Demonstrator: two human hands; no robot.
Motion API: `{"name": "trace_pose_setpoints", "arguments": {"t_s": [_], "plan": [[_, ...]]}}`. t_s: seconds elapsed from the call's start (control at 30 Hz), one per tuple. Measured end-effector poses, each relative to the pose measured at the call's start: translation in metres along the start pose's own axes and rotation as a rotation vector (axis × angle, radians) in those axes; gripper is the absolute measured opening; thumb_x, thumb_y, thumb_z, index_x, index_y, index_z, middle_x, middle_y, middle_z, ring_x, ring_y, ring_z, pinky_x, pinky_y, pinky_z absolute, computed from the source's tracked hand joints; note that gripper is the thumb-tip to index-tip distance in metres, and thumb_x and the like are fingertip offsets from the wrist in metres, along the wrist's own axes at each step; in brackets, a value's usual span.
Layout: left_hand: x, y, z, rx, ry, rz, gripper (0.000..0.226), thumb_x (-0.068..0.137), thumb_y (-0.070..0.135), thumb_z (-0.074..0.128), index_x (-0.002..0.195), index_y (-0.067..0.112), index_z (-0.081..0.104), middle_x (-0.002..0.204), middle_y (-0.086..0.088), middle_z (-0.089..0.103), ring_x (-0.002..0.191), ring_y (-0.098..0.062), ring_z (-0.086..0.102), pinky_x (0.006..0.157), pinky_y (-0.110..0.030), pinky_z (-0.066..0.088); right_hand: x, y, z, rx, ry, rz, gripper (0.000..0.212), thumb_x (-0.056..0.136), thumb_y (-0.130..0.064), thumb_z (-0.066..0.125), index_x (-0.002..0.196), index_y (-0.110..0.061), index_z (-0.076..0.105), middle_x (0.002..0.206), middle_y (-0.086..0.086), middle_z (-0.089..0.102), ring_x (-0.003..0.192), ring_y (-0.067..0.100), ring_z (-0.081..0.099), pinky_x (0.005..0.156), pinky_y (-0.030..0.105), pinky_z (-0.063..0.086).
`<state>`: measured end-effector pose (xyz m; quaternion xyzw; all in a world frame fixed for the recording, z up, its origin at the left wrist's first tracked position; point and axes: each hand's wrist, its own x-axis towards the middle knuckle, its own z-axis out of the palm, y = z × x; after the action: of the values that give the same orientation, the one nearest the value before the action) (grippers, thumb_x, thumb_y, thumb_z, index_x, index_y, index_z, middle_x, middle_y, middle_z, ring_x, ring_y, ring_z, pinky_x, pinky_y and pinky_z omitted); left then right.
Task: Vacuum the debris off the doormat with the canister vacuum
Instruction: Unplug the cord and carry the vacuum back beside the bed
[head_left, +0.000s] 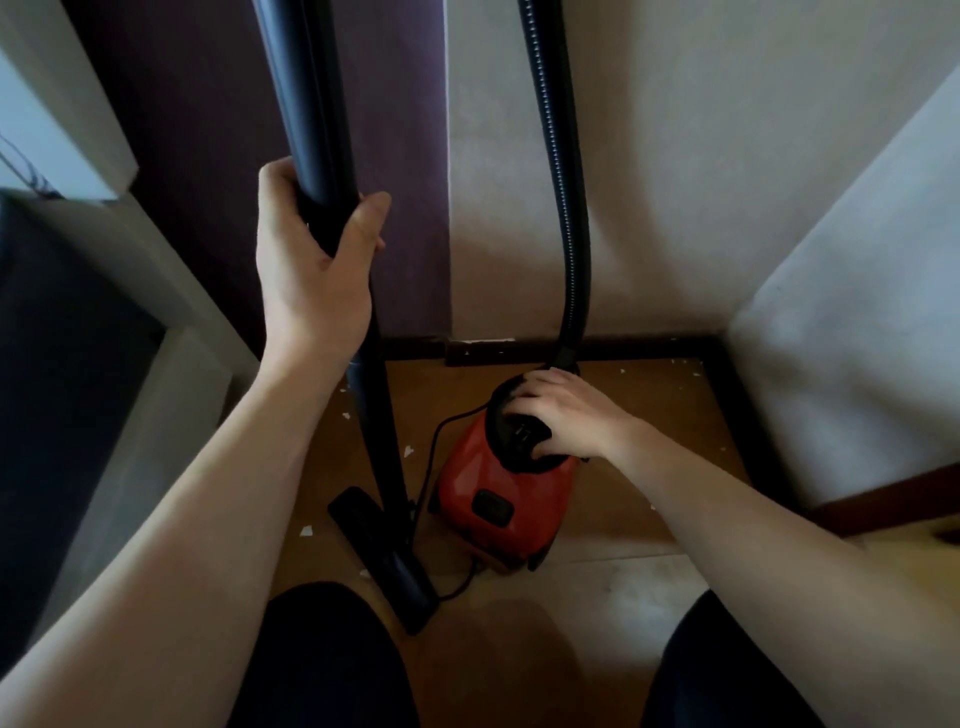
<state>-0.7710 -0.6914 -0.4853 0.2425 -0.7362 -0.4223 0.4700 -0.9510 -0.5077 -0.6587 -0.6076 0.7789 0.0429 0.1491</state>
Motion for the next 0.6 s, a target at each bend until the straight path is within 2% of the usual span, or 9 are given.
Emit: {"name": "trace_pose_setpoints", "arguments": {"t_s": [0.03, 0.1, 0.17, 0.27, 0.33, 0.43, 0.5, 0.53, 0.6], "plan": [[0.002, 0.000, 0.002, 0.002, -0.004, 0.002, 0.027, 0.096, 0.026, 0.065, 0.111, 0.016, 0.044, 0.092, -0.001, 0.064, 0.072, 0.001, 0.063, 0.072, -0.015, 0.050, -0.007, -0.001, 0.002, 0.140, 0.037, 0.081, 0.075, 0.084, -0.035, 0.081, 0.150, -0.033, 0.046, 0.157, 0.000, 0.040, 0.151, 0.026, 0.026, 0.124, 0.047, 0.022], [0.006, 0.002, 0.005, 0.004, -0.014, 0.012, 0.027, 0.097, 0.026, 0.064, 0.112, 0.015, 0.043, 0.094, -0.003, 0.064, 0.072, 0.002, 0.062, 0.072, -0.014, 0.049, -0.020, -0.008, 0.005, 0.512, 0.139, 0.256, 0.087, 0.083, -0.030, 0.081, 0.156, -0.038, 0.033, 0.164, 0.000, 0.024, 0.154, 0.028, 0.016, 0.123, 0.051, 0.026], [0.011, 0.003, 0.008, -0.002, -0.036, 0.031, 0.026, 0.099, 0.026, 0.061, 0.114, 0.015, 0.042, 0.094, -0.003, 0.064, 0.073, 0.001, 0.062, 0.072, -0.015, 0.050, -0.024, -0.017, 0.008, 0.728, 0.273, 0.436, 0.090, 0.084, -0.030, 0.080, 0.157, -0.037, 0.029, 0.159, 0.004, 0.025, 0.149, 0.029, 0.025, 0.117, 0.046, 0.037], [0.015, 0.002, 0.012, -0.052, -0.097, 0.050, 0.024, 0.101, 0.024, 0.056, 0.117, 0.015, 0.042, 0.096, -0.008, 0.061, 0.078, -0.004, 0.062, 0.075, -0.019, 0.052, -0.020, -0.028, 0.015, 0.884, 0.404, 0.756, 0.080, 0.084, -0.041, 0.080, 0.150, -0.026, 0.037, 0.143, 0.009, 0.038, 0.126, 0.029, 0.051, 0.094, 0.034, 0.050], [0.016, -0.001, 0.011, -0.164, -0.162, 0.046, 0.022, 0.102, 0.020, 0.052, 0.120, 0.012, 0.043, 0.099, -0.011, 0.059, 0.083, -0.013, 0.061, 0.081, -0.028, 0.053, -0.016, -0.031, 0.021, 1.072, 0.415, 0.907, 0.076, 0.081, -0.049, 0.081, 0.138, -0.019, 0.043, 0.136, 0.009, 0.048, 0.117, 0.030, 0.059, 0.093, 0.039, 0.055], [0.019, -0.004, 0.009, -0.227, -0.254, 0.066, 0.026, 0.101, 0.009, 0.049, 0.126, 0.005, 0.045, 0.105, -0.012, 0.058, 0.089, -0.019, 0.061, 0.088, -0.033, 0.052, -0.006, -0.035, 0.037, 1.364, 0.399, 0.995, 0.077, 0.081, -0.050, 0.082, 0.140, -0.015, 0.046, 0.133, 0.007, 0.059, 0.121, 0.031, 0.061, 0.102, 0.048, 0.054], [0.019, -0.005, 0.008, -0.225, -0.296, 0.097, 0.026, 0.101, 0.006, 0.050, 0.127, 0.004, 0.044, 0.107, -0.012, 0.058, 0.091, -0.019, 0.063, 0.089, -0.036, 0.053, 0.004, -0.040, 0.043, 1.488, 0.392, 0.979, 0.066, 0.086, -0.046, 0.079, 0.138, -0.015, 0.053, 0.129, 0.007, 0.064, 0.119, 0.030, 0.062, 0.104, 0.049, 0.053], [0.019, -0.005, 0.007, -0.243, -0.308, 0.099, 0.027, 0.101, 0.005, 0.051, 0.126, 0.006, 0.043, 0.108, -0.012, 0.058, 0.092, -0.021, 0.063, 0.090, -0.040, 0.055, 0.009, -0.042, 0.045, 1.562, 0.392, 0.954, 0.058, 0.090, -0.042, 0.076, 0.136, -0.013, 0.056, 0.124, 0.008, 0.066, 0.113, 0.030, 0.065, 0.102, 0.049, 0.053], [0.019, -0.004, 0.007, -0.268, -0.313, 0.088, 0.029, 0.099, 0.007, 0.056, 0.124, 0.011, 0.043, 0.110, -0.011, 0.057, 0.095, -0.023, 0.064, 0.091, -0.048, 0.057, 0.018, -0.046, 0.046, 1.767, 0.420, 0.885, 0.043, 0.098, -0.030, 0.068, 0.134, -0.011, 0.055, 0.100, 0.009, 0.070, 0.087, 0.027, 0.070, 0.089, 0.047, 0.058]]}}
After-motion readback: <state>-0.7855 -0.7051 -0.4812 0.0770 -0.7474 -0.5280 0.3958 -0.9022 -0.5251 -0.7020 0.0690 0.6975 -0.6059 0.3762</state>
